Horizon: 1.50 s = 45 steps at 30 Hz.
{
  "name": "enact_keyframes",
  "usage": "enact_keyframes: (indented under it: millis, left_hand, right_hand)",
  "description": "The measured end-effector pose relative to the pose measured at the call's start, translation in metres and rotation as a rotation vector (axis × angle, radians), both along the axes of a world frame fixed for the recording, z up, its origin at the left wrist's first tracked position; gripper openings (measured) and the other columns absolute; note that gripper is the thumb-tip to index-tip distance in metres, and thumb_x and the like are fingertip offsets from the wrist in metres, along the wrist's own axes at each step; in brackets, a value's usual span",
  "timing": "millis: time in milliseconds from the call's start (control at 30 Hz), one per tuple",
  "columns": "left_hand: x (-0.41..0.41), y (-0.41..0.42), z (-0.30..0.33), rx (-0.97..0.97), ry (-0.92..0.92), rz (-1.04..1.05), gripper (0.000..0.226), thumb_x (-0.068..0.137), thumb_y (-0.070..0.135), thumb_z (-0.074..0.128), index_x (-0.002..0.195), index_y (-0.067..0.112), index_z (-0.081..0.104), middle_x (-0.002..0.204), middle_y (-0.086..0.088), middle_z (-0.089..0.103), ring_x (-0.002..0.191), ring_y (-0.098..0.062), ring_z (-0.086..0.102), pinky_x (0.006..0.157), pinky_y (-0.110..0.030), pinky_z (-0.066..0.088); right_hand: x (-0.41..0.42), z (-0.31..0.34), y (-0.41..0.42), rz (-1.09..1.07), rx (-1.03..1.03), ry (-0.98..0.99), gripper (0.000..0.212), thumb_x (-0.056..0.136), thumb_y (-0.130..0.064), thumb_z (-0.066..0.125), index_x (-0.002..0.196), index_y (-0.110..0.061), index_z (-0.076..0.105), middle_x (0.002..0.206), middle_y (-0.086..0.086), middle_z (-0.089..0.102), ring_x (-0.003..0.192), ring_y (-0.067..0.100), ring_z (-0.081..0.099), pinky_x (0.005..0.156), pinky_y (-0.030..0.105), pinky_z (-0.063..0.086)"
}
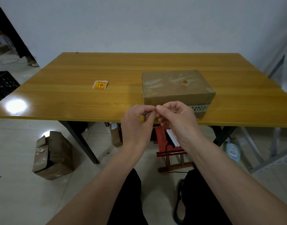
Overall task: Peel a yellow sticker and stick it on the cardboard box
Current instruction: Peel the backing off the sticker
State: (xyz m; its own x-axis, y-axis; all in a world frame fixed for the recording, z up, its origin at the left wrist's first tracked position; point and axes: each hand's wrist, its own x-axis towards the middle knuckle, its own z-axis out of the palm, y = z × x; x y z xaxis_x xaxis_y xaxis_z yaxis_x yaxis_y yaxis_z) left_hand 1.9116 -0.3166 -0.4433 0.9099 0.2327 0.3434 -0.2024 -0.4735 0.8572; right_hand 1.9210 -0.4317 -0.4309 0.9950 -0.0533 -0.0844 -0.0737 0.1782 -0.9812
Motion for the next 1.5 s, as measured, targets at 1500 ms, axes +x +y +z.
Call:
enact_keyframes:
  millis: [1500]
  left_hand:
    - [0.005, 0.002, -0.008, 0.325, -0.209, 0.124, 0.008, 0.078, 0.019, 0.072, 0.085, 0.022, 0.076, 0.082, 0.003, 0.072, 0.08, -0.018, 0.063, 0.072, -0.033, 0.046]
  right_hand:
    - [-0.001, 0.004, 0.002, 0.082, 0.02, 0.07, 0.019, 0.086, -0.02, 0.066, 0.075, -0.006, 0.07, 0.067, 0.005, 0.063, 0.059, 0.01, 0.055, 0.054, 0.021, 0.047]
